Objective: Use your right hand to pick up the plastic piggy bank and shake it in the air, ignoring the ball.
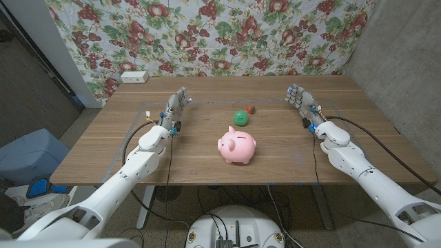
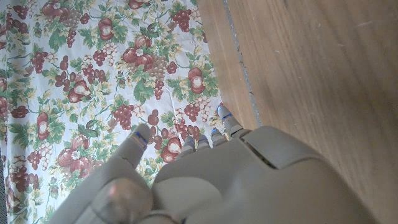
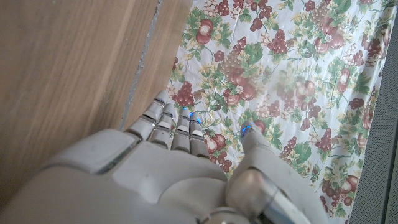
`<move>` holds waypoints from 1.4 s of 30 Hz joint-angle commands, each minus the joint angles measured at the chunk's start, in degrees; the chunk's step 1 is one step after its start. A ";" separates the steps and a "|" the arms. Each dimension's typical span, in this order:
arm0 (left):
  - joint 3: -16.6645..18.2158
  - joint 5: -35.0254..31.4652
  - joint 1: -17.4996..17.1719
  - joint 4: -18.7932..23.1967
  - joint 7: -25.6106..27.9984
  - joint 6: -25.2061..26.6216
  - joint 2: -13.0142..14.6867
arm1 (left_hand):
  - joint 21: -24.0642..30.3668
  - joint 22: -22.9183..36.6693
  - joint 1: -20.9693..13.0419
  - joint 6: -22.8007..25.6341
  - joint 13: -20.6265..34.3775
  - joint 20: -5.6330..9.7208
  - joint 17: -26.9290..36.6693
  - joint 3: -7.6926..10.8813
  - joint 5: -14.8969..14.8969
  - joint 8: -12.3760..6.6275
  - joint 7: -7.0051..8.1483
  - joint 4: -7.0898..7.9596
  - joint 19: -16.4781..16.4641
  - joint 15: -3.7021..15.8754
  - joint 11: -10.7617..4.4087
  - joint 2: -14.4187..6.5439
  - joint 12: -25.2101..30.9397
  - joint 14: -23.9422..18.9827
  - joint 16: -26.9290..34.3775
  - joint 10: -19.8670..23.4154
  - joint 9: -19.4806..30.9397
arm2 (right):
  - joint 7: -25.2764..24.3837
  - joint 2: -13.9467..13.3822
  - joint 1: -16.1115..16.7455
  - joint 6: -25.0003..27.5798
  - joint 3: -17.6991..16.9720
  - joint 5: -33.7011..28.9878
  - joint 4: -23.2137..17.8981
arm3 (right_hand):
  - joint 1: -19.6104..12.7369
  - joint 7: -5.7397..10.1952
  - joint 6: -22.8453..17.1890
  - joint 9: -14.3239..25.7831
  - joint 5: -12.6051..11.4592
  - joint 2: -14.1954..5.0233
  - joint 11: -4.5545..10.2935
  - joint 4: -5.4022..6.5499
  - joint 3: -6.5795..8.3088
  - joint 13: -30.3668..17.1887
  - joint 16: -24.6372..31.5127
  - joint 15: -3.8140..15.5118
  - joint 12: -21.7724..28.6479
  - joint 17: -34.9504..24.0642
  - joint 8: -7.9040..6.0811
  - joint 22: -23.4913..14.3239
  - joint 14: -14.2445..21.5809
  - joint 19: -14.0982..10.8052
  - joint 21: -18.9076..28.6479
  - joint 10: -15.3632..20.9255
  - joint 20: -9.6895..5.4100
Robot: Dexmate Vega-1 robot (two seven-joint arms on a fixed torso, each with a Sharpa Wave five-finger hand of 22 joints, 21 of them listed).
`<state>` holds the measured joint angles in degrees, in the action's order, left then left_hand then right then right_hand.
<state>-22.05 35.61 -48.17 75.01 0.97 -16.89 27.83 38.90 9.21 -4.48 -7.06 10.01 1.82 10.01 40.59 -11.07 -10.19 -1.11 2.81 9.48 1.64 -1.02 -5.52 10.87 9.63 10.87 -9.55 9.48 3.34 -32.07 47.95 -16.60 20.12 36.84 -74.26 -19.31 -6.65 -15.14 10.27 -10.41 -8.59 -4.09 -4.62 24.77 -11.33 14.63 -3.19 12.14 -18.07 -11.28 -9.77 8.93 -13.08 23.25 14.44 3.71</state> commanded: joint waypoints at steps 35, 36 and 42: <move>0.08 1.15 2.06 -3.67 -3.20 -0.31 -0.18 | -1.22 0.33 -0.35 1.97 0.10 -0.40 0.12 0.44 -0.31 -0.44 -0.33 -0.71 -1.87 -0.35 0.82 -4.30 0.70 -1.36 0.45 -0.46 0.34 | -11.43 -5.32 5.15 -0.84 -0.30 -13.24 -13.89 | -1.88 -0.45 -2.50 0.21 -1.22 1.16 -0.80 -3.07 0.24 -0.40 0.03 1.01 0.32 0.49 -0.34 -0.16 -0.02 -1.27 -1.07 2.14 -1.29; 0.06 1.21 2.14 -3.77 -3.30 -0.31 -0.26 | -1.25 0.33 -0.36 1.95 0.10 -0.37 0.11 0.46 -0.31 -0.42 -0.33 -0.73 -1.89 -0.35 0.83 -4.30 0.70 -1.37 0.44 -0.45 0.34 | -11.54 -5.49 5.30 -0.78 -0.37 -13.43 -14.22 | -1.88 -0.47 -2.51 0.21 -1.23 1.15 -0.80 -3.09 0.24 -0.41 0.02 1.05 0.34 0.50 -0.33 -0.16 -0.01 -1.29 -1.10 2.22 -1.30; -0.04 1.27 2.34 -3.98 -3.33 -0.37 -0.59 | -1.40 0.33 -0.32 2.01 0.10 -0.37 0.12 0.48 -0.31 -0.39 -0.31 -0.73 -1.98 -0.38 0.88 -4.28 0.65 -1.35 0.39 -0.43 0.34 | -12.09 -6.09 6.22 -1.00 -0.86 -14.22 -15.54 | -1.89 -0.55 -2.62 0.22 -1.26 1.11 -0.85 -3.20 0.23 -0.42 0.08 1.00 0.35 0.55 -0.32 -0.16 0.20 -1.64 -1.12 2.36 -1.24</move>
<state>-21.94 36.75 -46.33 71.74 -2.06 -16.93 27.69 37.71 9.38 -4.48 -5.40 9.99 1.43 10.01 40.87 -11.07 -10.40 -1.55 2.18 7.85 1.33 -0.71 -5.52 11.26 8.28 11.26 -9.85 9.75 -7.34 -37.08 52.88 -17.47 19.88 24.71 -87.21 -20.67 -7.19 -17.26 10.26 -11.29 -7.24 -5.02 -7.47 25.04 -11.60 14.62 -2.44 12.14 -17.55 -11.28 -9.75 8.61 -14.33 22.37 16.18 2.44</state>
